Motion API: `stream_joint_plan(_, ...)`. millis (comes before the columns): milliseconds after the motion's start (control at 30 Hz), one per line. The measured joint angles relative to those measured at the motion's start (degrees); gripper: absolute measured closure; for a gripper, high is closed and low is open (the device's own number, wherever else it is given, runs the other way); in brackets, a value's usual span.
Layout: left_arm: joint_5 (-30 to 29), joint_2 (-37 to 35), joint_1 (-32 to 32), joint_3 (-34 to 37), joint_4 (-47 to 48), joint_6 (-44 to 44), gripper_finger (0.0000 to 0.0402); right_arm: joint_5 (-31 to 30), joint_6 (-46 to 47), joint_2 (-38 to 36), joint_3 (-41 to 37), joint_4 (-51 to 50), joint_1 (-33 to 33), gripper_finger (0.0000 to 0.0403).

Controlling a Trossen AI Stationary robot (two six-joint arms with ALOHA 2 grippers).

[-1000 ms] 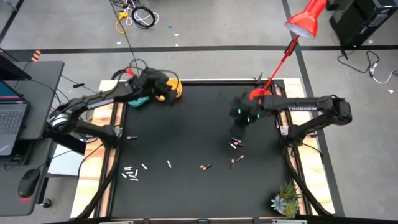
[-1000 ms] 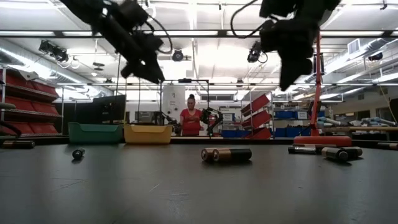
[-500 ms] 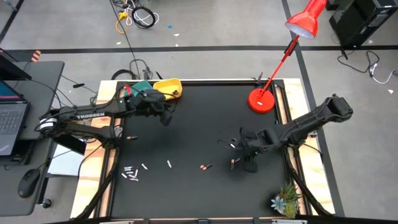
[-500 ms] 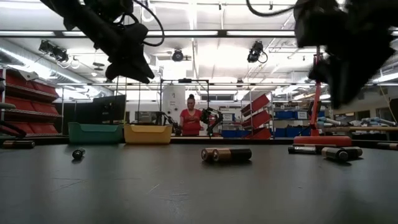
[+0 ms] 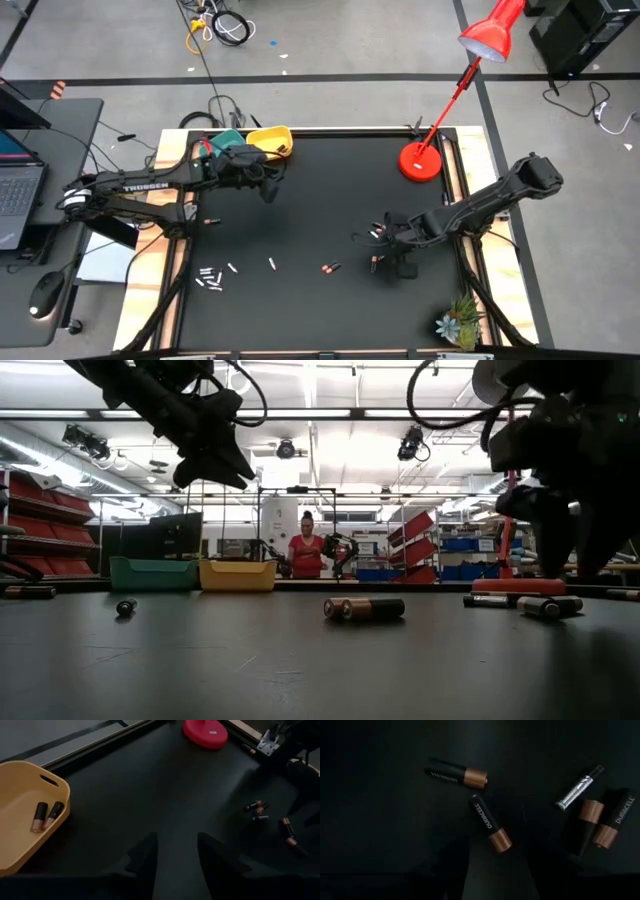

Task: Sort batteries
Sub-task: Put the black battery into the yellow bin

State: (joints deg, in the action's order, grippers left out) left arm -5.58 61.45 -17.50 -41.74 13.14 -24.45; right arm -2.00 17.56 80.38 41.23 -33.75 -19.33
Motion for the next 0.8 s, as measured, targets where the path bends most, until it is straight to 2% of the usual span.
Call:
stream_joint_plan(233, 0.02, 0.00, 0.00, 0.00, 0.08, -0.26, 0.0255, 0.23, -1.59, 6.90, 0.01, 3.34, 0.00, 0.0218)
stream_joint_plan(333, 0.08, 0.00, 0.00, 0.00, 0.49, -0.28, 0.0255, 1.25, 0.66, 9.21, 0.37, 3.55, -0.04, 0.0238)
stream_joint_plan(400, 0.10, 0.00, 0.00, 0.00, 0.86, -0.32, 0.0255, 1.68, 2.80, 9.97, 0.50, 3.34, -0.02, 0.0267)
stream_joint_plan(533, 0.10, 0.00, 0.00, 0.00, 1.44, -0.33, 0.0255, 1.86, 3.43, 9.58, 0.39, 3.33, 0.05, 0.0358)
stream_joint_plan(800, 1.13, 0.00, -0.01, 0.00, 1.72, -0.31, 0.0255, 3.26, 5.71, 9.63, 2.75, 0.85, 1.55, 0.0361)
